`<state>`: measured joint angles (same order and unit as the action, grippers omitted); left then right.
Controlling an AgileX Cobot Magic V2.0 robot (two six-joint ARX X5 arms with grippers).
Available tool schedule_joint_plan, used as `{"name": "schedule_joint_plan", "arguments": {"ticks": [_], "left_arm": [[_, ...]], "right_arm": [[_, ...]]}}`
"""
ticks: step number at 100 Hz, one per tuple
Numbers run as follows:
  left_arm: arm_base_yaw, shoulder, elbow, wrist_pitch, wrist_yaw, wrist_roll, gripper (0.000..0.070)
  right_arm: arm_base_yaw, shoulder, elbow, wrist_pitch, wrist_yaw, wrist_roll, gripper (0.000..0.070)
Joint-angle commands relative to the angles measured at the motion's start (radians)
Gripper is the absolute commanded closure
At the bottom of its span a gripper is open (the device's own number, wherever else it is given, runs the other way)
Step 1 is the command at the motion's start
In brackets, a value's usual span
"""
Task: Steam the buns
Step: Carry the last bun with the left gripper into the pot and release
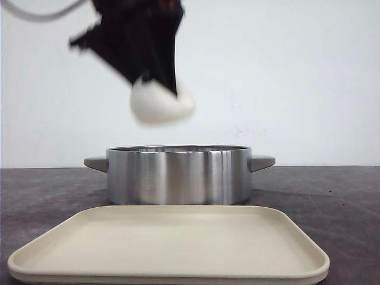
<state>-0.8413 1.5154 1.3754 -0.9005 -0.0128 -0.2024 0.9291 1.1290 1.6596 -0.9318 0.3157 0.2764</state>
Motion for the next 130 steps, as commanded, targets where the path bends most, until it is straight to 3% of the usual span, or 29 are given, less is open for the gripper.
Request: {"name": "schedule_joint_plan", "arguments": {"ticks": [1, 43, 71, 93, 100, 111, 120, 130], "left_arm": [[0.009, 0.017, 0.048, 0.006, -0.057, 0.143, 0.0700], [0.194, 0.111, 0.075, 0.214, -0.073, 0.350, 0.0700], [0.240, 0.266, 0.075, 0.296, -0.066, 0.366, 0.0700], [0.241, 0.356, 0.075, 0.279, -0.067, 0.366, 0.0696], [0.241, 0.360, 0.075, 0.272, -0.069, 0.366, 0.0611], [0.240, 0.359, 0.085, 0.273, -0.075, 0.366, 0.0368], [0.240, 0.359, 0.106, 0.261, -0.099, 0.365, 0.0218], [0.240, 0.359, 0.139, 0.233, -0.124, 0.366, 0.0210]], "right_arm": [[0.011, 0.006, 0.016, 0.015, 0.003, -0.008, 0.0689], [0.011, 0.006, 0.016, 0.014, 0.003, -0.007, 0.0689], [0.011, 0.007, 0.016, 0.010, 0.003, -0.008, 0.0689], [0.011, 0.007, 0.016, -0.013, 0.003, -0.008, 0.0689], [0.011, 0.007, 0.016, -0.024, 0.003, -0.008, 0.0689], [0.011, 0.007, 0.016, -0.029, 0.003, -0.008, 0.0689], [0.011, 0.007, 0.016, -0.029, 0.003, -0.008, 0.0689], [0.011, 0.007, 0.016, -0.029, 0.003, -0.008, 0.0689]]}}
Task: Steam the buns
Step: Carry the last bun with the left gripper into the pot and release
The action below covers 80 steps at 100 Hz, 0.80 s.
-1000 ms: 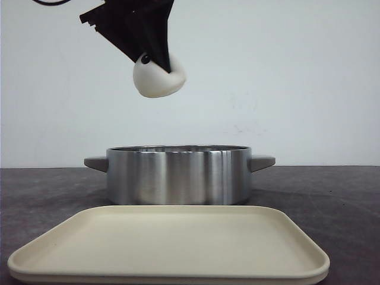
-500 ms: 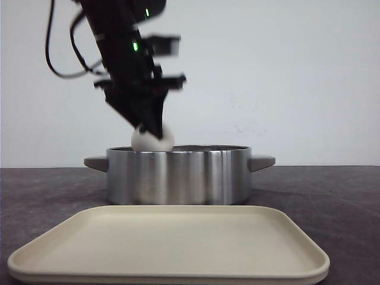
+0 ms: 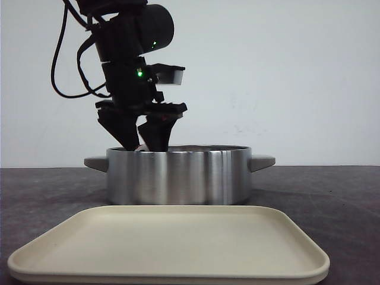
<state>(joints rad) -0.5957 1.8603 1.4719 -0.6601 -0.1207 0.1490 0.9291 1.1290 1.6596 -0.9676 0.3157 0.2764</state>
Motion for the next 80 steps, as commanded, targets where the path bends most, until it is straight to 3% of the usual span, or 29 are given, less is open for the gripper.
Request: {"name": "schedule_joint_plan", "arguments": {"ticks": [1, 25, 33, 44, 55, 69, 80], "left_arm": [[-0.006, 0.014, 0.047, -0.012, -0.017, 0.014, 0.0210], [-0.006, 0.009, 0.199, -0.171, -0.021, -0.027, 0.0213], [-0.006, -0.013, 0.234, -0.204, -0.017, -0.085, 0.0215], [-0.006, -0.094, 0.236, -0.212, 0.026, -0.196, 0.0227], [-0.012, -0.212, 0.235, -0.210, 0.063, -0.267, 0.0237], [-0.042, -0.388, 0.227, -0.211, 0.061, -0.262, 0.0414], [-0.058, -0.550, 0.177, -0.208, 0.042, -0.276, 0.0521]], "right_arm": [[0.011, 0.007, 0.016, 0.007, 0.003, -0.008, 0.0689], [0.011, 0.007, 0.015, 0.005, 0.003, -0.008, 0.0689], [0.009, 0.007, 0.012, -0.006, 0.020, -0.023, 0.0689], [0.008, 0.007, -0.013, -0.031, 0.113, -0.031, 0.0689], [-0.012, 0.006, -0.064, -0.062, 0.122, -0.031, 0.0689], [-0.025, -0.010, -0.185, -0.063, 0.119, -0.031, 0.0689], [-0.023, -0.042, -0.333, 0.031, 0.078, -0.030, 0.0688]]}}
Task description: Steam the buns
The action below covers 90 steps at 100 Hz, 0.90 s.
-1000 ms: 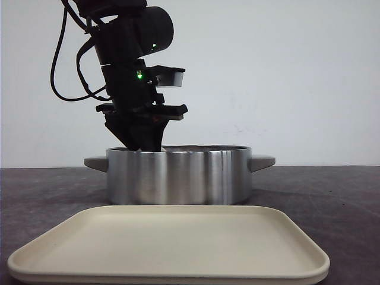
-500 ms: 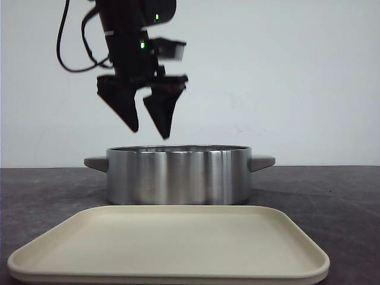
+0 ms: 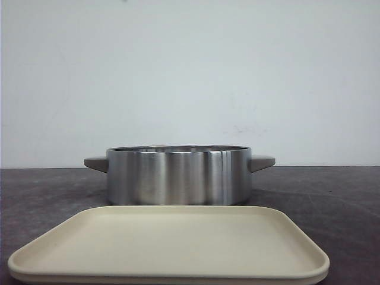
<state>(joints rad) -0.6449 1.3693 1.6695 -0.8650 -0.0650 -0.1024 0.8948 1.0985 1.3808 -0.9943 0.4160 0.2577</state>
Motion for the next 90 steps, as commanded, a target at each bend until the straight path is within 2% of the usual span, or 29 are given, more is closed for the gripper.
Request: {"name": "schedule_joint_plan", "arguments": {"ticks": [1, 9, 22, 35, 46, 64, 90], "left_arm": [[-0.010, -0.076, -0.028, -0.002, -0.017, -0.027, 0.0522], [-0.025, -0.213, -0.113, 0.005, -0.040, -0.060, 0.0538], [-0.054, -0.458, -0.296, -0.002, -0.040, -0.093, 0.0697], [-0.060, -0.689, -0.479, 0.005, -0.054, -0.111, 0.0700], [-0.060, -0.848, -0.585, -0.010, -0.117, -0.139, 0.0700], [-0.060, -0.977, -0.631, -0.048, -0.194, -0.153, 0.0700], [-0.061, -1.007, -0.631, -0.074, -0.197, -0.151, 0.0700]], "right_arm": [[0.012, -0.016, -0.069, 0.072, -0.029, -0.011, 0.0688], [0.019, -0.056, -0.197, 0.211, -0.077, -0.004, 0.0689], [0.058, -0.122, -0.379, 0.450, -0.101, 0.029, 0.0688], [0.105, -0.161, -0.508, 0.682, -0.091, 0.024, 0.0688], [0.124, -0.165, -0.564, 0.840, -0.067, -0.012, 0.0688], [0.125, -0.157, -0.567, 0.919, -0.076, -0.041, 0.0689], [0.125, -0.166, -0.567, 0.922, -0.075, -0.041, 0.0688]]}}
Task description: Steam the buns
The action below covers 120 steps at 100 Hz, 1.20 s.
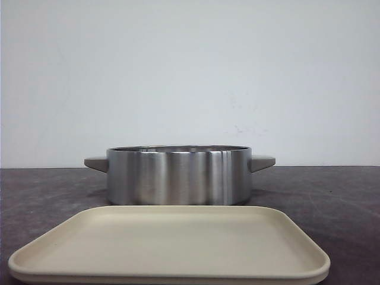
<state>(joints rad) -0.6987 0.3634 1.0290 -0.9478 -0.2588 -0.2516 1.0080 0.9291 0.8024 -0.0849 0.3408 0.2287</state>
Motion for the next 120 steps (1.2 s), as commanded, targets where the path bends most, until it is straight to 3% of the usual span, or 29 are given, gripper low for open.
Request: {"name": "schedule_joint_plan", "arguments": {"ticks": [1, 52, 69, 86, 104, 120], "left_arm": [[-0.007, -0.002, 0.010, 0.008, -0.003, -0.002, 0.0700], [-0.007, -0.001, 0.010, 0.008, -0.003, -0.002, 0.0700], [-0.007, -0.001, 0.010, 0.008, -0.003, -0.002, 0.0700], [-0.007, -0.001, 0.010, 0.008, -0.003, -0.002, 0.0700], [-0.007, -0.001, 0.010, 0.008, -0.003, -0.002, 0.0700], [-0.007, -0.001, 0.010, 0.008, -0.003, -0.002, 0.0700]], "right_arm": [[0.011, 0.003, 0.011, 0.012, 0.000, -0.012, 0.0689], [0.010, 0.003, 0.011, 0.013, 0.000, -0.012, 0.0688], [-0.053, -0.064, -0.003, -0.008, -0.006, -0.008, 0.0689], [-0.204, -0.232, -0.126, -0.007, -0.040, -0.068, 0.0688], [-0.469, -0.467, -0.367, 0.101, -0.161, -0.137, 0.0689], [-0.735, -0.685, -0.552, 0.111, -0.287, -0.139, 0.0689]]}}
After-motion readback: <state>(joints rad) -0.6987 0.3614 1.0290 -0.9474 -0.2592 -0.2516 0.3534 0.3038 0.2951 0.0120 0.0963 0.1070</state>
